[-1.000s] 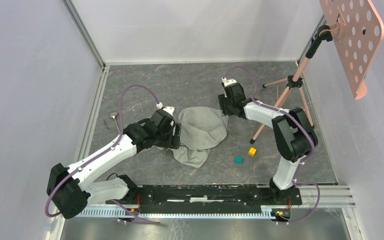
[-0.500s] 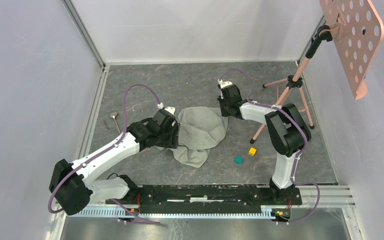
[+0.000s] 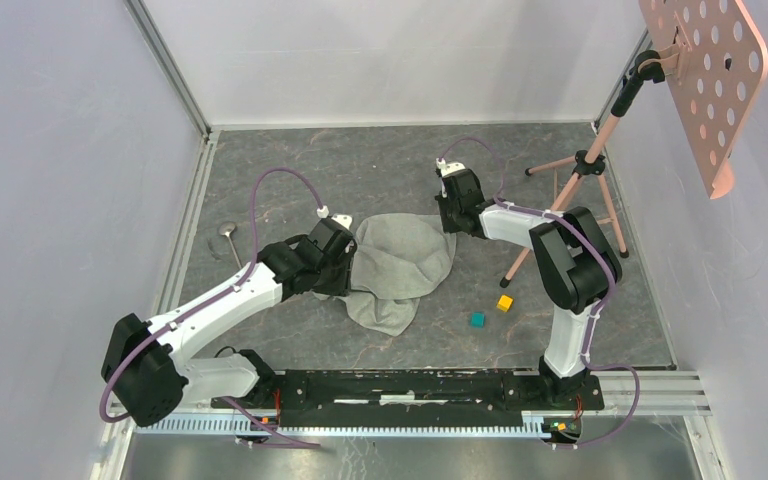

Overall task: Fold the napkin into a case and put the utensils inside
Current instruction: Pick up the crumpled napkin from the center of the board.

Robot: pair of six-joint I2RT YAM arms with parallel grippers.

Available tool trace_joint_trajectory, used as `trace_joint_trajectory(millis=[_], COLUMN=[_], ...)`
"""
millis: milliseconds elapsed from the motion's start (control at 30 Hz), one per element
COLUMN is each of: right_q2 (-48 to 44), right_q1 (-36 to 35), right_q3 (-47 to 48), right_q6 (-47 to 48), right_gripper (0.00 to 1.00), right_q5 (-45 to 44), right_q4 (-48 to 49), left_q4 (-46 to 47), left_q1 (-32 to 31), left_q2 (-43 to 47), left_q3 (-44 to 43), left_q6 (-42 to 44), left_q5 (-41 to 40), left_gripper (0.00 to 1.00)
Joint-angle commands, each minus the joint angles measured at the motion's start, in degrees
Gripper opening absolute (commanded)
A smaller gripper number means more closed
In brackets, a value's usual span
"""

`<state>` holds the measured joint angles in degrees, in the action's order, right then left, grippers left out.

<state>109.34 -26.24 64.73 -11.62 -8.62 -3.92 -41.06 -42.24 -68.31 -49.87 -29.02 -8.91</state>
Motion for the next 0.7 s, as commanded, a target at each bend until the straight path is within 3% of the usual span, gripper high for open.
trace_joint_trajectory(millis=[0, 200, 400, 667], right_q2=[0.93, 0.12, -1.47, -11.74], right_q1=[0.45, 0.58, 0.69, 0.72], right_q3=[0.50, 1.13, 2.07, 4.15], right_q6=[0.99, 1.32, 1.35, 1.66], right_gripper=[0.00, 0.00, 0.00, 0.00], right_q5=[-0.26, 0.13, 0.57, 2.29], right_q4=[-1.23, -1.47, -2.64, -5.77], left_q4=[0.09, -0.43, -1.71, -9.16], left_q1=[-0.09, -0.12, -0.11, -0.04], left_q2=[0.28, -0.03, 0.31, 4.83], left_q3=[-0.84, -1.08, -2.70, -12.46], left_q6=[-1.40, -1.16, -0.40, 4.28], left_q5=[-1.08, -1.75, -3.12, -10.51], left_gripper=[0.39, 0.34, 0.17, 0.07])
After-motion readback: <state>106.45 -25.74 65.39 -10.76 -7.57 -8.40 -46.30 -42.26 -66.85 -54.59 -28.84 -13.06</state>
